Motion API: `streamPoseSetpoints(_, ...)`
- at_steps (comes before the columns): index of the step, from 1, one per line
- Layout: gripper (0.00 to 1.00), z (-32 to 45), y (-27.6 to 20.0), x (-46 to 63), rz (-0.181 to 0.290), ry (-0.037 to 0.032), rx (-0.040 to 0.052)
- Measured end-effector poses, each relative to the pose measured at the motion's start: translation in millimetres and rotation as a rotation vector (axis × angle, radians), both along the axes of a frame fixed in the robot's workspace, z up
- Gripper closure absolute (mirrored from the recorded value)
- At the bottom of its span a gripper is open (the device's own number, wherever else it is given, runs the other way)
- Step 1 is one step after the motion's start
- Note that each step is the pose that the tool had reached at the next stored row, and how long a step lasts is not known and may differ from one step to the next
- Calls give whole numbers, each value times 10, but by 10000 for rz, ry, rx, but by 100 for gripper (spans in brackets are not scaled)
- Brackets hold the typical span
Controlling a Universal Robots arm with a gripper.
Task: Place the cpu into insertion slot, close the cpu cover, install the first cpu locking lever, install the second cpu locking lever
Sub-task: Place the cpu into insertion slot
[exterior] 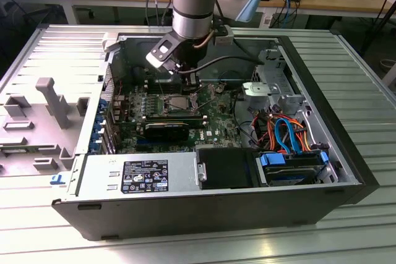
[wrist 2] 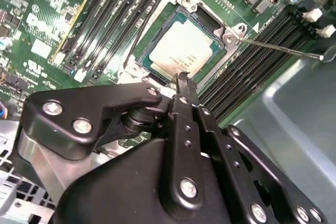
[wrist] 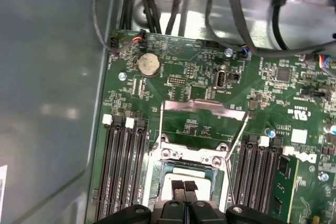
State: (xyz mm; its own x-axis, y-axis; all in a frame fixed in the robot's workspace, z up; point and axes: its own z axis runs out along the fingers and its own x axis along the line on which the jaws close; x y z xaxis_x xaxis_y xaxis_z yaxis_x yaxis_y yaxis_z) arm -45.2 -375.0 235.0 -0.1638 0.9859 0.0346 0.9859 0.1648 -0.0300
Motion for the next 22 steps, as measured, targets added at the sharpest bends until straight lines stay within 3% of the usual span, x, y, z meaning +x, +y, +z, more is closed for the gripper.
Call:
streamPoseSetpoints(2,89,8,-4,2,83,1,-1)
streamPoseSetpoints(5,89,108,-4,3,87,0,2)
streamPoseSetpoints(6,89,174,-5,3,88,0,0)
streamPoseSetpoints(10,89,272,-7,3,88,0,3)
streamPoseSetpoints(22,89,300,-7,3,87,0,69)
